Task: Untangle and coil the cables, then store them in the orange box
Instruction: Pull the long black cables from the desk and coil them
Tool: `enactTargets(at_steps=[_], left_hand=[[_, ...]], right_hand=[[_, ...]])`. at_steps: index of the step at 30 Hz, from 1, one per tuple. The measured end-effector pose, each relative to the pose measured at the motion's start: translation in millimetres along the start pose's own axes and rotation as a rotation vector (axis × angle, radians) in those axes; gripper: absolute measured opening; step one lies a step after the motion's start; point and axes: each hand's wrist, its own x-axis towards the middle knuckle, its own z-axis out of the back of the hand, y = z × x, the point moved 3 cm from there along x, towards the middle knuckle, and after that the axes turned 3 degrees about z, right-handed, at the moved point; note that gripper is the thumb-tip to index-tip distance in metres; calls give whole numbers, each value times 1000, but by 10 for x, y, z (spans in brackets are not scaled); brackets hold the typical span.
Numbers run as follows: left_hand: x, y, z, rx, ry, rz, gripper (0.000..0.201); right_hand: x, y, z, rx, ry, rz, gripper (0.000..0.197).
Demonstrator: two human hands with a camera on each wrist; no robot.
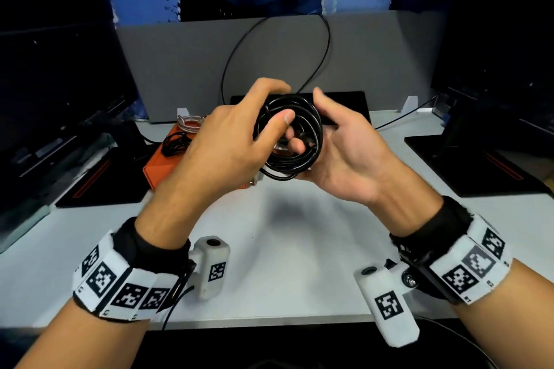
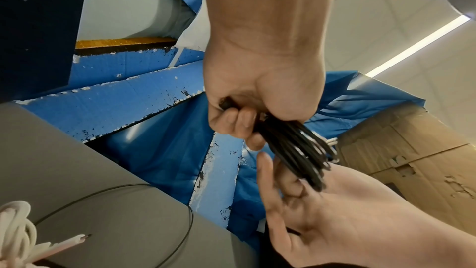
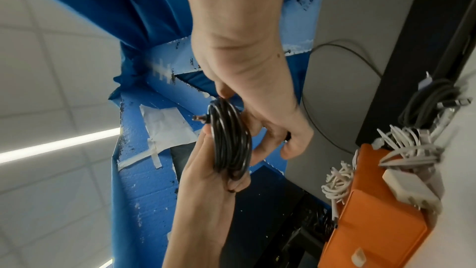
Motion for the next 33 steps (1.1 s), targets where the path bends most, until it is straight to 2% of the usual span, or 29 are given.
enactTargets(at_steps=[2, 6, 7, 11, 14, 16, 18, 20, 21, 25, 26, 28, 29, 30, 31, 33], left_hand=[[-6, -4, -8, 58, -24, 25, 19], [-5, 13, -9, 116, -34, 76, 19], [-3, 19, -10, 134, -39, 87, 20], [8, 40, -30, 203, -63, 133, 24], [15, 69, -47, 223, -68, 170, 25], [27, 108, -37, 214, -60, 174, 24], [51, 131, 0, 121, -37, 150, 22], [74, 139, 30, 9, -23, 115, 21], [82, 159, 27, -37, -19, 108, 21], [93, 279, -102, -195, 77, 131, 30], [86, 293, -134, -230, 123, 122, 43], [65, 276, -196, -294, 243, 67, 93], [50, 246, -224, -314, 301, 33, 111], [33, 206, -245, -324, 349, -7, 117], [20, 169, -252, -318, 374, -47, 112], [17, 142, -250, -266, 340, -124, 81]], right_hand=[[-17, -7, 3, -126, 33, 32, 51], [-17, -48, 0, -521, 15, 166, 12], [-11, -35, 14, -625, -15, 193, 8], [-42, 103, 78, -1158, -210, 396, 18], [-68, 66, 23, -1724, -266, 405, 26], [-56, 108, 31, -1955, -281, 411, 34], [-97, 283, 85, -1914, -249, 523, 37], [-154, 407, 179, -1672, -219, 625, 29], [-148, 405, 226, -1535, -208, 628, 23], [-24, 243, 266, -865, -208, 439, 18], [-3, 238, 254, -782, -234, 427, 20], [16, 266, 271, -763, -293, 435, 22], [14, 291, 292, -775, -314, 444, 23], [6, 319, 317, -788, -330, 455, 23], [-3, 344, 338, -800, -346, 465, 24], [-25, 381, 354, -807, -372, 472, 24]])
